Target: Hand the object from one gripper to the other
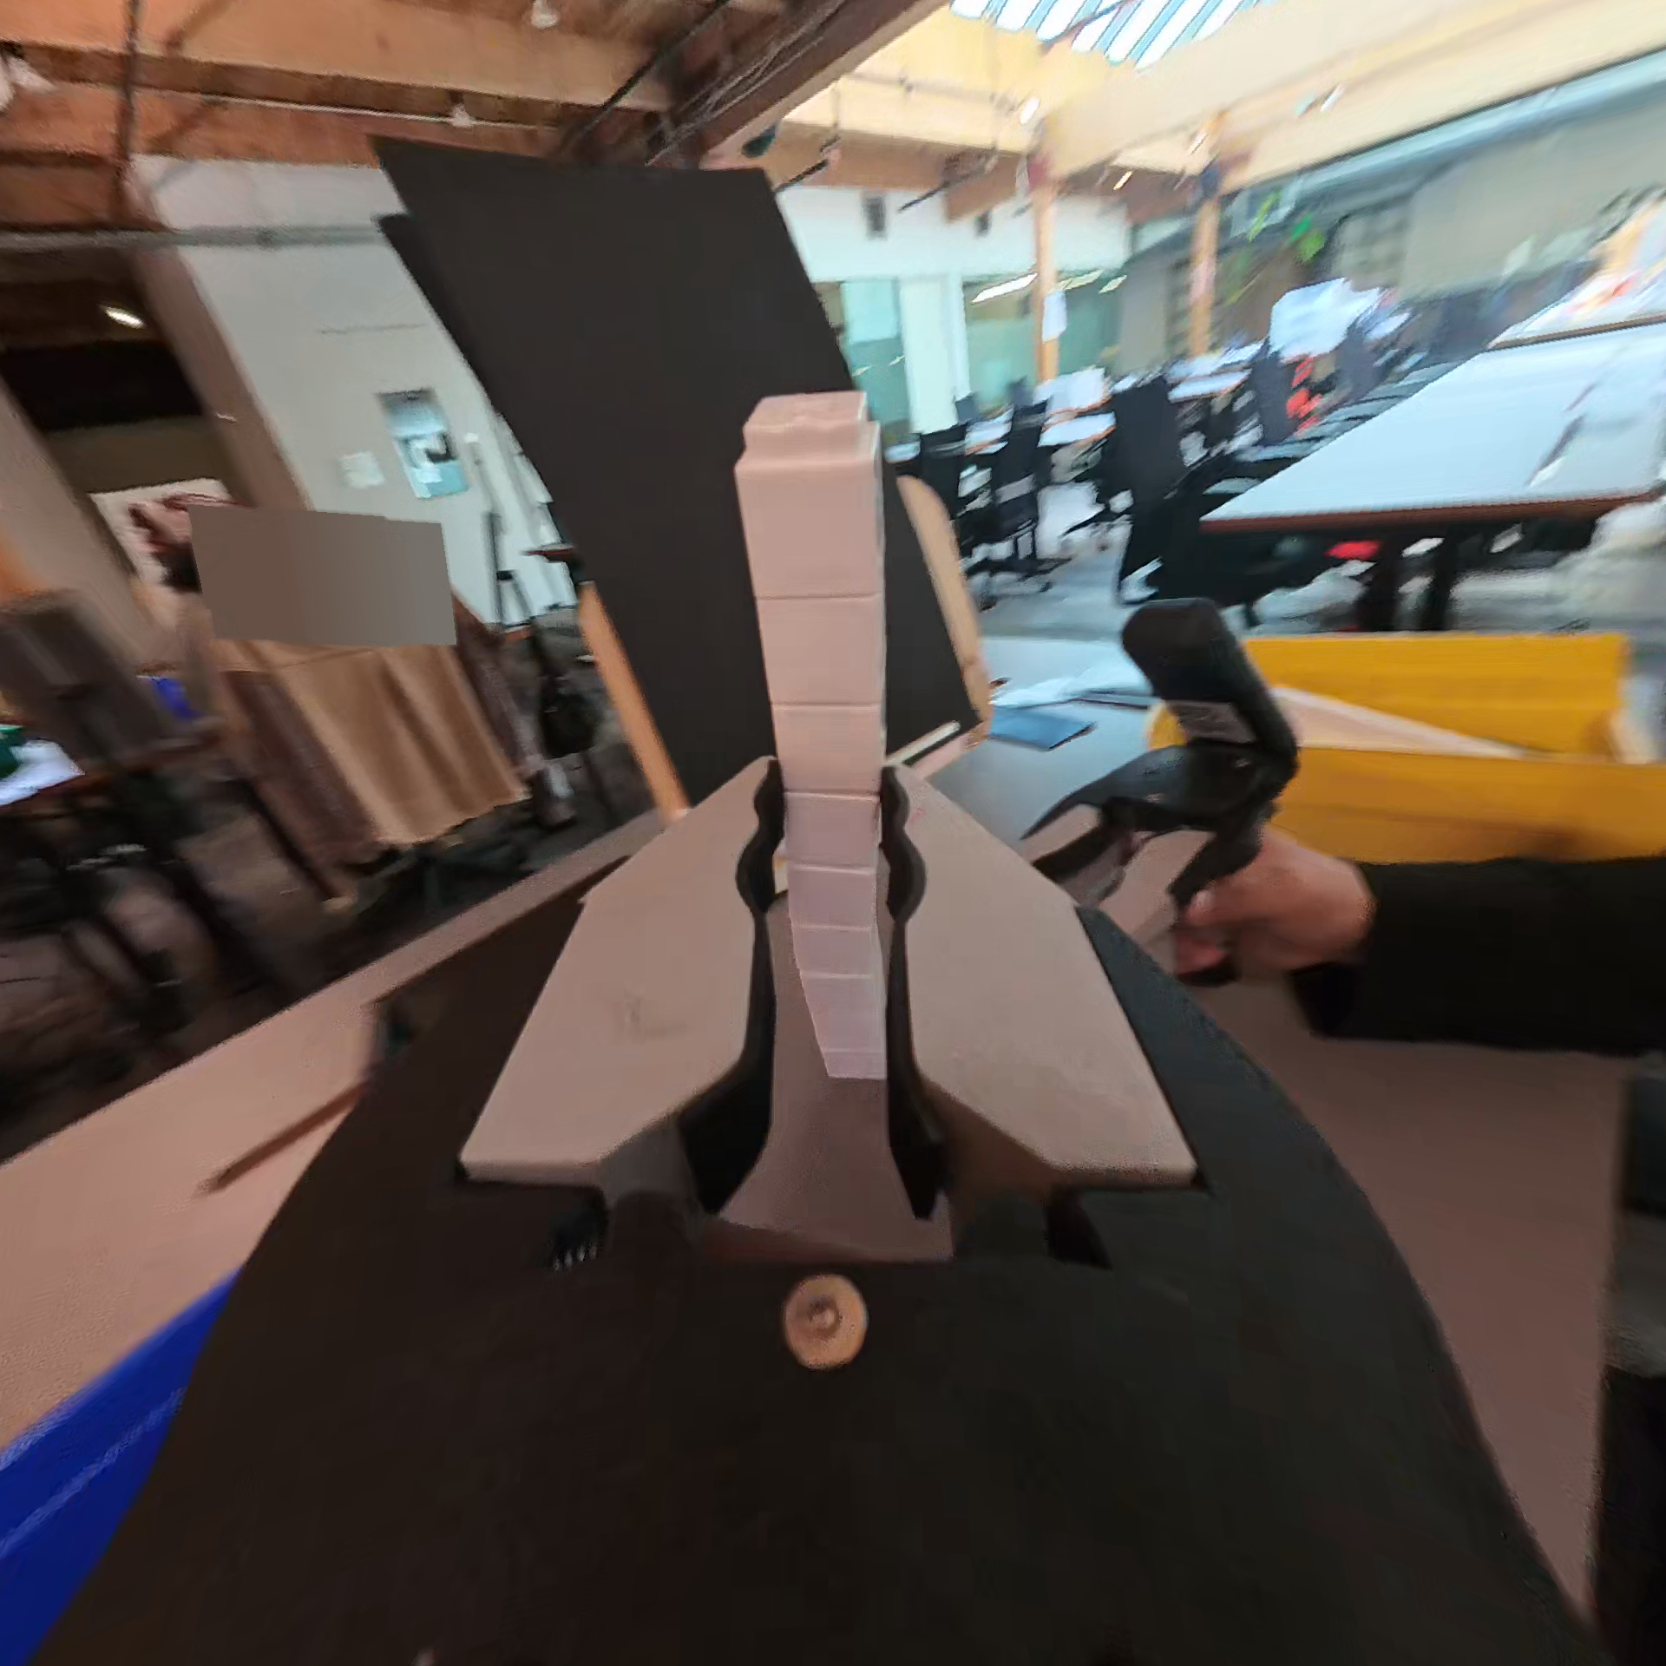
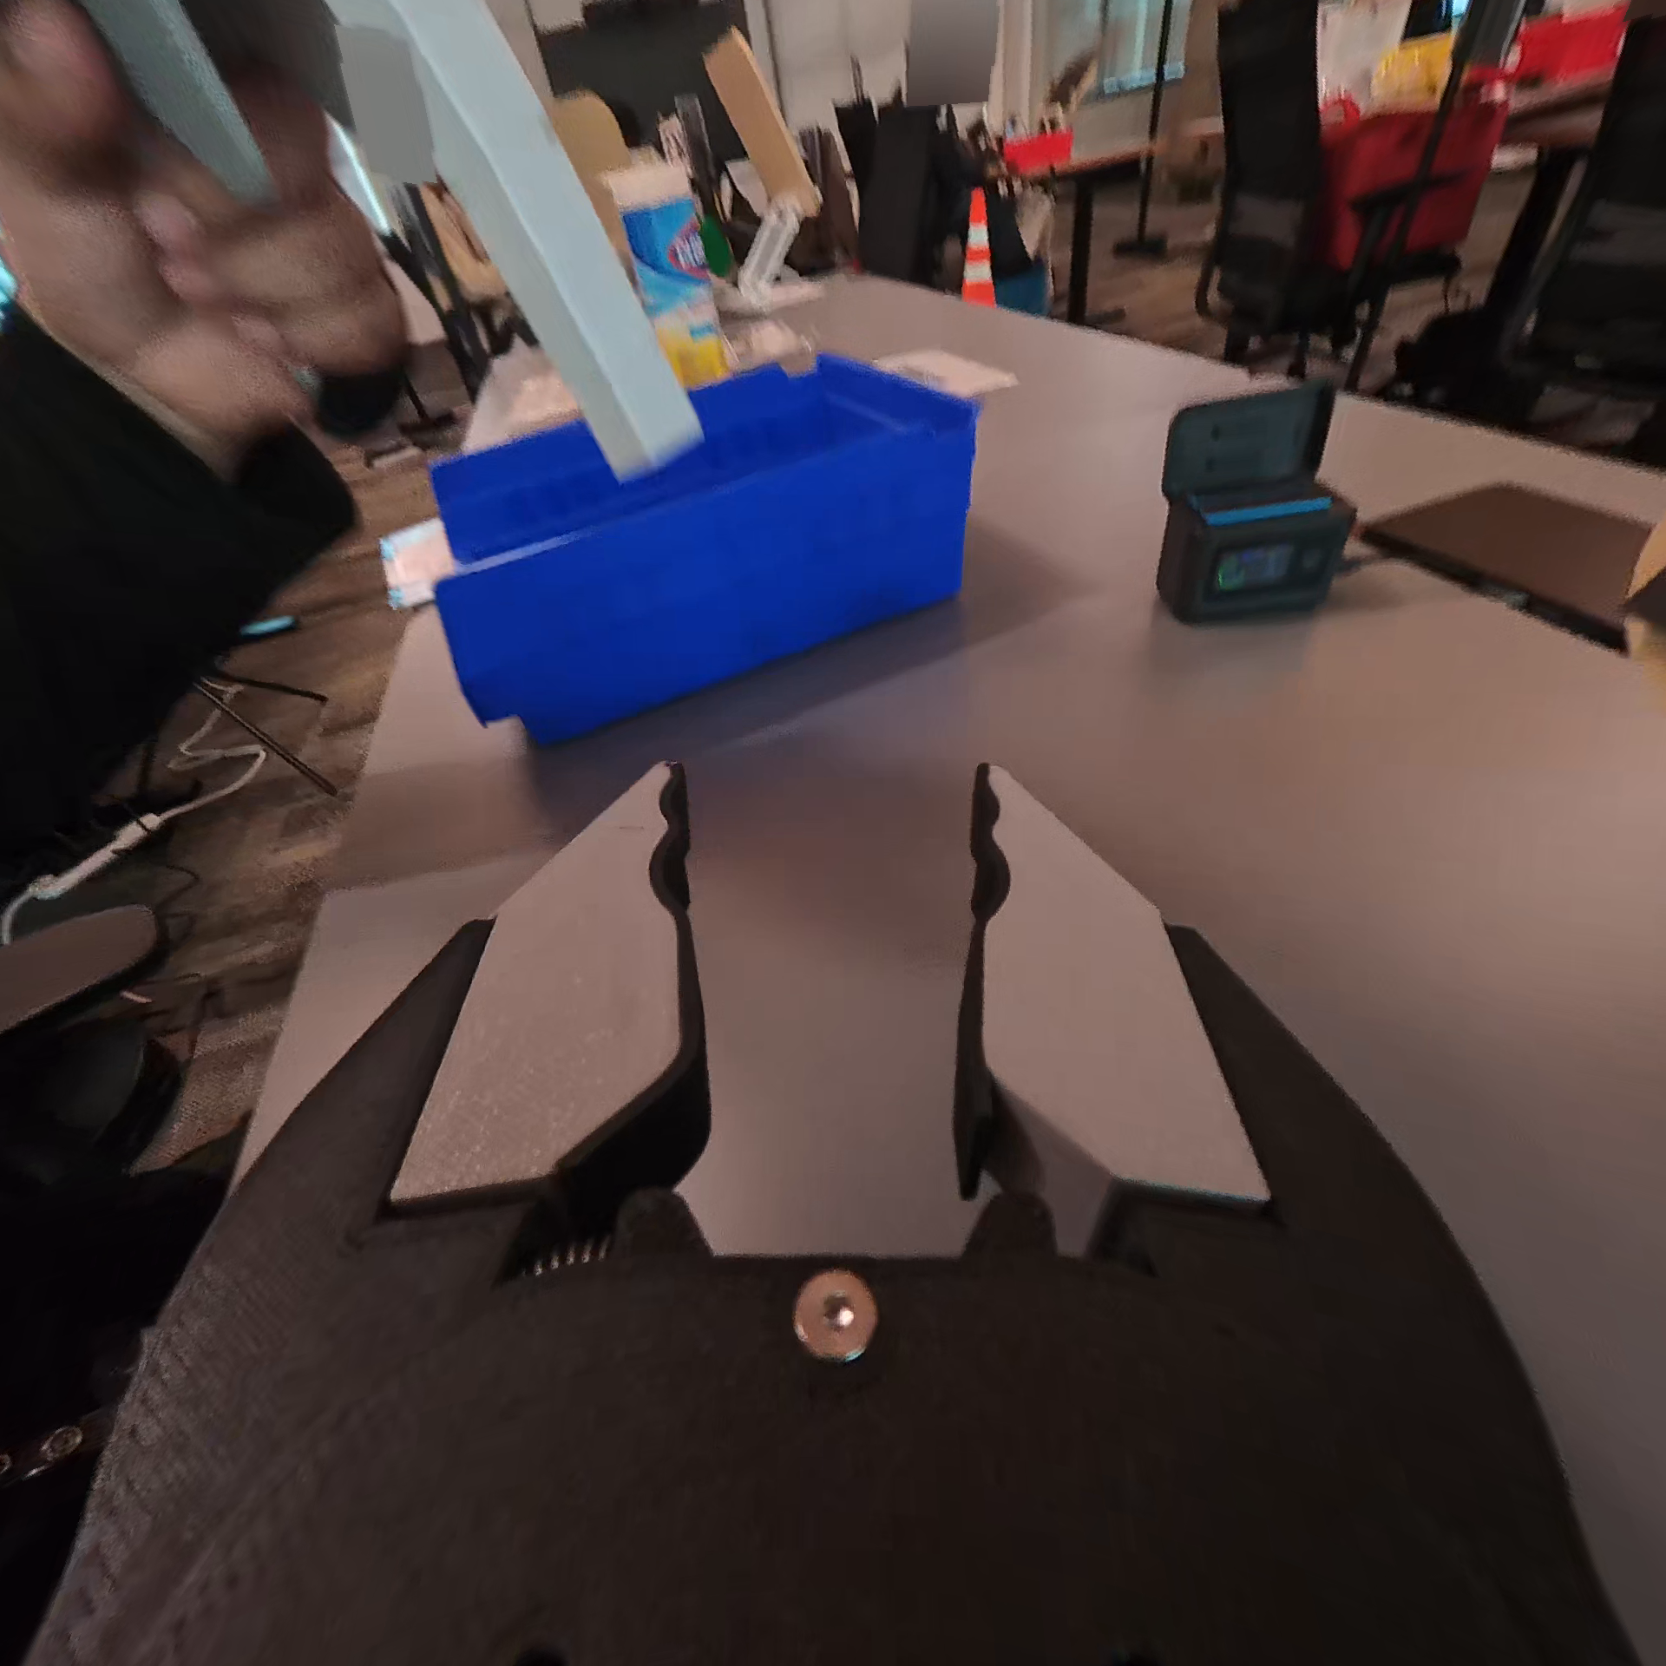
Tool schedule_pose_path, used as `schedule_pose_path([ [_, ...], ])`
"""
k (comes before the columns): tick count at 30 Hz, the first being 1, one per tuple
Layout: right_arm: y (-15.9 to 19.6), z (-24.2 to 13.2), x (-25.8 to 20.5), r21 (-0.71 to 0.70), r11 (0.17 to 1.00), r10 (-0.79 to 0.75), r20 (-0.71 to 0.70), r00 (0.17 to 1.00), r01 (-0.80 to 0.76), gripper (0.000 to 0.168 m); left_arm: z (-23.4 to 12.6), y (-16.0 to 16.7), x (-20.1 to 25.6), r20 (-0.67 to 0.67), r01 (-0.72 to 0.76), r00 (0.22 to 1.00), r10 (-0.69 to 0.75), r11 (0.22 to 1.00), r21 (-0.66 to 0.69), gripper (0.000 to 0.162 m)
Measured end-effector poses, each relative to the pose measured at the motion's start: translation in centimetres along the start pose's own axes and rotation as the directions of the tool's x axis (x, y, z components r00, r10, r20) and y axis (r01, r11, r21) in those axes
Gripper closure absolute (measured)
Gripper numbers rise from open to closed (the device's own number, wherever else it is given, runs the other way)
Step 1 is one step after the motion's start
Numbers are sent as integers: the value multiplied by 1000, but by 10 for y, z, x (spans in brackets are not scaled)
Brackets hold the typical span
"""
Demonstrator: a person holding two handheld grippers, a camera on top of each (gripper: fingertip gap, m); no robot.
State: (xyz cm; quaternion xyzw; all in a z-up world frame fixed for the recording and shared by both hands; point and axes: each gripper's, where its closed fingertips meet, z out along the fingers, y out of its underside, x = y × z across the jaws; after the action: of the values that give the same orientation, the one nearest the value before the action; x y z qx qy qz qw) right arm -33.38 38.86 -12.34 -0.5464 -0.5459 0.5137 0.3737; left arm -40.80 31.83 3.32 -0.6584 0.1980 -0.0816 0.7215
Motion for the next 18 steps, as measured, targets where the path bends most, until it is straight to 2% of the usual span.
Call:
schedule_pose_path([
  [4,-21,-17,-4,87,995,-46,22,999,44,105,36,21,30,-143,143,981,-130,986,82,143],
  [11,-24,-25,-5,103,992,-76,61,995,69,100,83,53,64,-334,308,905,-262,947,91,143],
  [15,-15,-21,-14,65,994,-94,119,988,87,124,93,63,72,-404,352,870,-285,931,102,143],
  [16,-15,-21,-15,72,994,-90,133,987,81,139,94,66,73,-414,362,862,-293,927,97,143],
  [17,-13,-21,-15,64,995,-84,144,986,75,147,94,68,75,-429,375,851,-303,923,91,143],
  [18,-10,-21,-15,48,997,-70,156,985,63,147,93,71,74,-432,390,844,-317,917,90,143],
])
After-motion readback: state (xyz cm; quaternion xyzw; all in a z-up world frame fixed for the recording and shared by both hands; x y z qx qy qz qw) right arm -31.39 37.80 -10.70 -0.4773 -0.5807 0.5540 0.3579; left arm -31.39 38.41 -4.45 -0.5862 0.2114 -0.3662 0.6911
